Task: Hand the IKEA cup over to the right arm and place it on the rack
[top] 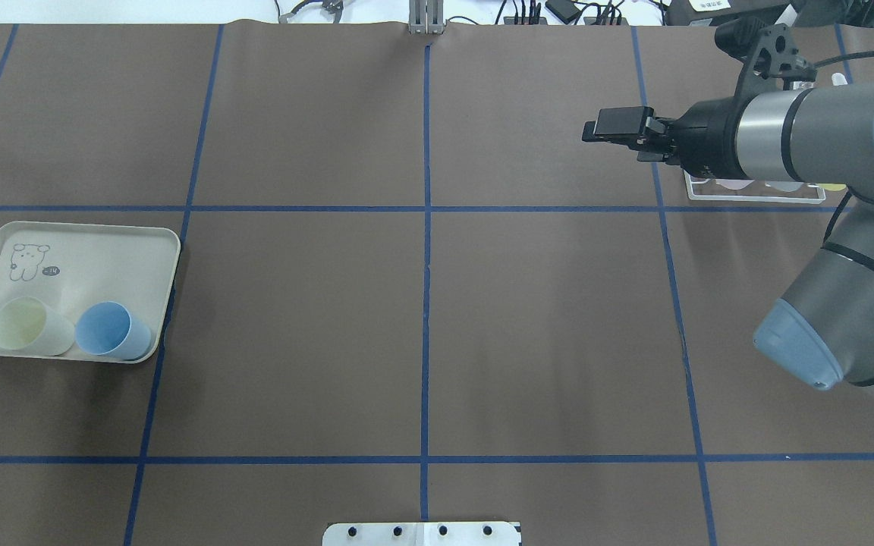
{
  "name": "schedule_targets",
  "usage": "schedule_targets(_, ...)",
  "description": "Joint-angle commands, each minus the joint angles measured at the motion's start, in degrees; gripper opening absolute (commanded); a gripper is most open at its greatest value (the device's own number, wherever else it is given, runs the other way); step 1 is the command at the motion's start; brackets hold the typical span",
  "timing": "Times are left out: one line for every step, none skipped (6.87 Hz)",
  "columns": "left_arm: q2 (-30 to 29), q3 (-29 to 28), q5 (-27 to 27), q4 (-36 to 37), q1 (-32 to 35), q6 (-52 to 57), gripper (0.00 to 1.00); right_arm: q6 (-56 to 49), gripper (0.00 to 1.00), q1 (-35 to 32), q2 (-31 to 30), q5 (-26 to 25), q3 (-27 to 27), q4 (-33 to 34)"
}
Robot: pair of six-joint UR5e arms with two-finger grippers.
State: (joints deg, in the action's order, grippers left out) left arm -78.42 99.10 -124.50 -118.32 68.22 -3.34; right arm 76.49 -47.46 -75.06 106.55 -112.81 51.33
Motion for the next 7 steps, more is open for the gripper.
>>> schedule_targets(0.0, -0.1, -1.7, 0.1, -1.5, -0.2, 1.00, 0.0, 1.00, 0.0, 0.0, 0.1, 0.0, 0.0)
schedule_targets(0.0, -0.1, -1.7, 0.2, -2.0, -0.2, 1.00, 0.0, 1.00, 0.0, -0.1, 0.1, 0.0, 0.0)
schedule_targets(-0.1, -0.7, -1.7, 0.1, -2.4, -0.2, 1.00, 0.0, 1.00, 0.0, -0.1, 0.1, 0.0, 0.0)
schedule_targets(-0.5, -2.0, -1.7, -0.2, -3.2, -0.1, 1.00, 0.0, 1.00, 0.0, -0.1, 0.1, 0.0, 0.0)
schedule_targets(-0.6, -2.1, -1.8, -0.2, -3.9, -0.2, 1.00, -0.2, 1.00, 0.0, -0.1, 0.1, 0.0, 0.0)
schedule_targets(-0.6, -2.2, -2.8, -0.1, -4.7, -0.2, 1.00, -0.2, 1.00, 0.0, -0.1, 0.1, 0.0, 0.0)
schedule_targets(-0.6, -2.2, -3.3, -0.1, -5.1, -0.2, 1.00, -0.2, 1.00, 0.0, -0.1, 0.1, 0.0, 0.0)
